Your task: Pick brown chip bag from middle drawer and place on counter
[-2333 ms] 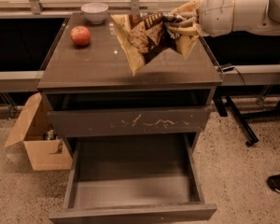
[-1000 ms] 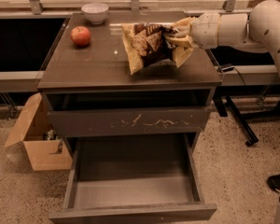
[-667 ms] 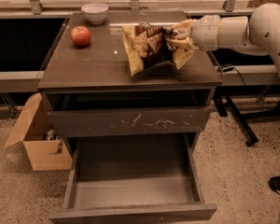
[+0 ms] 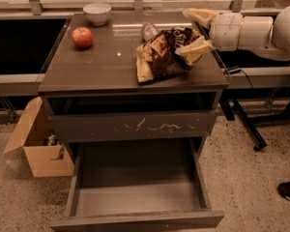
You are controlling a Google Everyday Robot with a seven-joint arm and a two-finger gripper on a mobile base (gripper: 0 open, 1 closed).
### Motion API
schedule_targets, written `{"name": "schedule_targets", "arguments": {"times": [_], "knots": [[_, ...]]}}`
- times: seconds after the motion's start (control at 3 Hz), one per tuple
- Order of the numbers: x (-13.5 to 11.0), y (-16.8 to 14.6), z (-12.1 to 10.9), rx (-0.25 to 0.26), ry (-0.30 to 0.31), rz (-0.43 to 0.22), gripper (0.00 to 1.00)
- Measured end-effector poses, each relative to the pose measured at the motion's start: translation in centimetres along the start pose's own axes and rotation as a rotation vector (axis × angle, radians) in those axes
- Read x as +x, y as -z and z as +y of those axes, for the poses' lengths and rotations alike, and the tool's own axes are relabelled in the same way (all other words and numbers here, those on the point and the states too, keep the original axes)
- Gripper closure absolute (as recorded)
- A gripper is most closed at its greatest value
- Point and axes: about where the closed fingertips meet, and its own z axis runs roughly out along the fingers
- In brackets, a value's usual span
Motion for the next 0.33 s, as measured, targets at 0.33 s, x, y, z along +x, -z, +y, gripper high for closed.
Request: {"name": "schedule_targets", "arguments": {"times": [0.33], "knots": [[-0.55,0.93,-0.47,0.017,0.014,-0.010,0.00]]}}
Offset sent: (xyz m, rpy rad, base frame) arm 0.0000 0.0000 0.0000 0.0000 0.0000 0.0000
